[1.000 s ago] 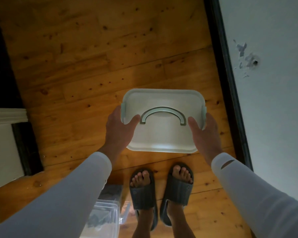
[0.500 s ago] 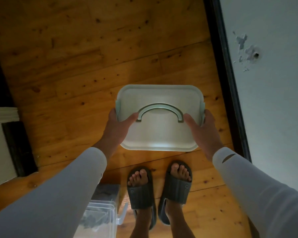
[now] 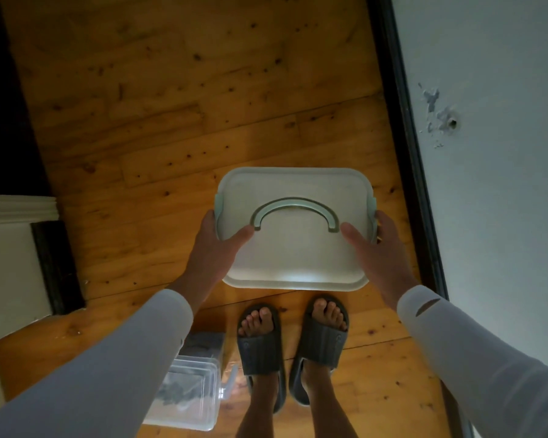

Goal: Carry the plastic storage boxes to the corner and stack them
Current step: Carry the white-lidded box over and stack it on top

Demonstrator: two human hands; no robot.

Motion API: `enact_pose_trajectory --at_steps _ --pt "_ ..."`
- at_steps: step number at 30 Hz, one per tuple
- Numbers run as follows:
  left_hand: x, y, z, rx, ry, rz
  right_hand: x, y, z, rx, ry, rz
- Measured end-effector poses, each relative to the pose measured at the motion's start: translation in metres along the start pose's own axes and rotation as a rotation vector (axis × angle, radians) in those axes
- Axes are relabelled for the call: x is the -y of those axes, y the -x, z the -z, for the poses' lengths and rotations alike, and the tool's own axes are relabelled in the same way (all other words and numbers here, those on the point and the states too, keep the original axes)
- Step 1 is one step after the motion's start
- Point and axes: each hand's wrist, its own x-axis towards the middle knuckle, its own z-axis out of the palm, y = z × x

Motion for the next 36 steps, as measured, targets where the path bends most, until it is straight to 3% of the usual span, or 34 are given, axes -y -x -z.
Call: enact_pose_trajectory --at_steps 12,26,36 --pt "-0.052 0.07 0.041 -0.033 -0.028 -0.106 0.054 0.07 0.026 -0.033 0.004 0.083" --pt "-0.107 0.179 0.106 -0.16 0.056 -0.176 0.124 0.182 0.056 -0.078 0.094 0.291" --pt "-0.139 0.259 0.154 -0.196 0.181 -0.245 0.165 0.275 0.077 -0.098 0.018 0.355"
